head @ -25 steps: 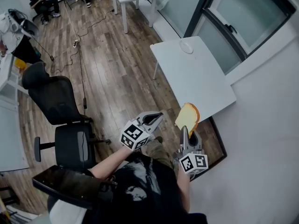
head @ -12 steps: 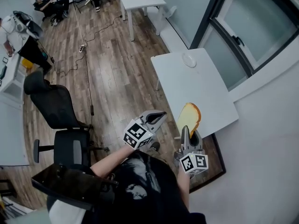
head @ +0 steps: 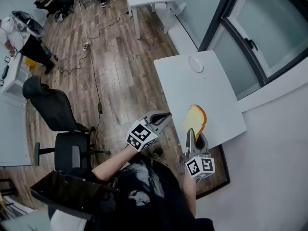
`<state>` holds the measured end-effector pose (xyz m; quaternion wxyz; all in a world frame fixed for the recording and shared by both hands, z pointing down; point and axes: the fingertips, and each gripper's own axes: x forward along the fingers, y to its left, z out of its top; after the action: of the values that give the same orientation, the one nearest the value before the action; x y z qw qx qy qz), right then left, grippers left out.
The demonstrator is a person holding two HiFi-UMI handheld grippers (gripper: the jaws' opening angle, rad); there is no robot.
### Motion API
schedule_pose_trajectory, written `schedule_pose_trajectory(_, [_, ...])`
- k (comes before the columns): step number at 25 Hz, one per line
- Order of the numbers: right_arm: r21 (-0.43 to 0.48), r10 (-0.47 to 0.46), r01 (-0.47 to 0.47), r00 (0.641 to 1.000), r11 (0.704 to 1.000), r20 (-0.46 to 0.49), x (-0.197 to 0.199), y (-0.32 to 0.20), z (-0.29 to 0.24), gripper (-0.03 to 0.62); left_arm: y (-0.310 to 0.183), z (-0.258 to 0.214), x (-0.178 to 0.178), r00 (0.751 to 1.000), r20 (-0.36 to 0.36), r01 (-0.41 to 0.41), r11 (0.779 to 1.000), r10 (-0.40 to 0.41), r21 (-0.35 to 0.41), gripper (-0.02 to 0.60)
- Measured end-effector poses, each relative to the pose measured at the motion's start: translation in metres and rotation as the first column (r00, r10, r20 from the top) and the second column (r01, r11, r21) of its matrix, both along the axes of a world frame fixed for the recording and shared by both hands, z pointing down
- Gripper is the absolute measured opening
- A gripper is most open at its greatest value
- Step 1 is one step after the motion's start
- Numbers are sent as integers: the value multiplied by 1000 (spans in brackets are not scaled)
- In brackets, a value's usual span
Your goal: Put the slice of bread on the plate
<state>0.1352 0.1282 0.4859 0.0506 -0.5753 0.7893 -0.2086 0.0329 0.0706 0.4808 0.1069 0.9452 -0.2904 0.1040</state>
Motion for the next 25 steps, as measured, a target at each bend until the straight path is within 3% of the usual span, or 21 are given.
schedule_pose_trajectory(19, [-67, 64, -67, 997, 995, -50, -49, -180, 22, 97, -174, 28, -24, 989, -17, -145, 986, 144, -79, 6])
schedule_pose_trajectory(25, [-118, 66, -71, 996, 990, -53, -48, -218, 41, 97, -216, 46, -23, 990, 11, -140, 985, 142, -106, 6])
